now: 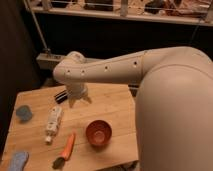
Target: Place the ceramic cup in the ceramic bowl
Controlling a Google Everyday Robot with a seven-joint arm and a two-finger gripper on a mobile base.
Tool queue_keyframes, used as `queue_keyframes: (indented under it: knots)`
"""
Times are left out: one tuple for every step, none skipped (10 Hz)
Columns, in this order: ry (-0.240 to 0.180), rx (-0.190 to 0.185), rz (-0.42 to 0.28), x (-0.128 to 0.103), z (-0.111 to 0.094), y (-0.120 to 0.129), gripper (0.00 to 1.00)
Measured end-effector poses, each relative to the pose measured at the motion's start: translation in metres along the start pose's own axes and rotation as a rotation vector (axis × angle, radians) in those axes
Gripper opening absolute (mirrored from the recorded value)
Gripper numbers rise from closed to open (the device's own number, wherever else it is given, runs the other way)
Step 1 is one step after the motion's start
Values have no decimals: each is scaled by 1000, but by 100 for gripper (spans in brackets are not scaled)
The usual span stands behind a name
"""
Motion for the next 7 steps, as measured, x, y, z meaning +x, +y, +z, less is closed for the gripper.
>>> queue_keyframes:
  knots:
    - [-41, -22, -102, -15, -1, 18, 65]
    - [-65, -44, -194, -22, -1, 35, 65]
    - [-87, -69, -296, -28, -2, 58, 65]
    - [-95, -81, -354, -30, -3, 72, 65]
    - [-102, -97, -458, -34, -2, 96, 65]
    - [-100, -100, -506, -36, -2, 107, 65]
    - [-93, -100, -564, -38, 0, 122, 65]
